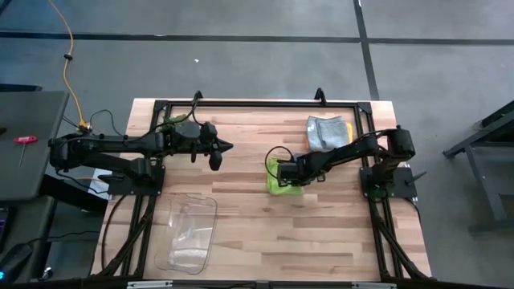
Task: Fold microfiber towels
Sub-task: Stack the green towel on top of the light blue towel
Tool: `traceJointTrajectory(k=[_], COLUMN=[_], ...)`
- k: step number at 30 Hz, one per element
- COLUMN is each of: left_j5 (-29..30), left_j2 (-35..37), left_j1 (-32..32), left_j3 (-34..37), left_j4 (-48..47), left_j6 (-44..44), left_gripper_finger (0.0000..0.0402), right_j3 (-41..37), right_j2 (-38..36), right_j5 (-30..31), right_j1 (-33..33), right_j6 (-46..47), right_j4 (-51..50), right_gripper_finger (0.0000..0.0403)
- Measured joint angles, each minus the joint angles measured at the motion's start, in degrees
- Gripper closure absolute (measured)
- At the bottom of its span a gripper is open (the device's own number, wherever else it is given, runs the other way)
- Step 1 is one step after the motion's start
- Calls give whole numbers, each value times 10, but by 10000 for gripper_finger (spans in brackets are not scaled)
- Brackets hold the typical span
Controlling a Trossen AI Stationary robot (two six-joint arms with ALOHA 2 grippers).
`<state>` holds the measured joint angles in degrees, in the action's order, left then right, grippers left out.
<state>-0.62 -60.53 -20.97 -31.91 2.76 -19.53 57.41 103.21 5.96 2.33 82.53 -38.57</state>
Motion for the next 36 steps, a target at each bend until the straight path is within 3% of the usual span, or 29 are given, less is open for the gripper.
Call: traceJointTrajectory(k=[9,16,25,29,36], left_j5=[1,23,24,28,28], left_j2=[0,0,0,0,0], left_j1=[0,0,0,0,0], left_j3=[0,0,0,0,0], left_j4=[0,0,0,0,-2], left_j6=[0,-6,-18,-20,-28], left_gripper_finger=[401,402,401,401,402], right_j3=[-3,-3,-2,-1,32], right_j2=[-84,-187,-294,-307,-312], right_j5=[48,91,80,43,49], right_j1=[-9,-66,-175,-218,-299], right_j6=[-68,-147,-293,-350,-424], right_j4=[-101,-120,-86,-41,-56], right_gripper_finger=[400,402,402,402,403])
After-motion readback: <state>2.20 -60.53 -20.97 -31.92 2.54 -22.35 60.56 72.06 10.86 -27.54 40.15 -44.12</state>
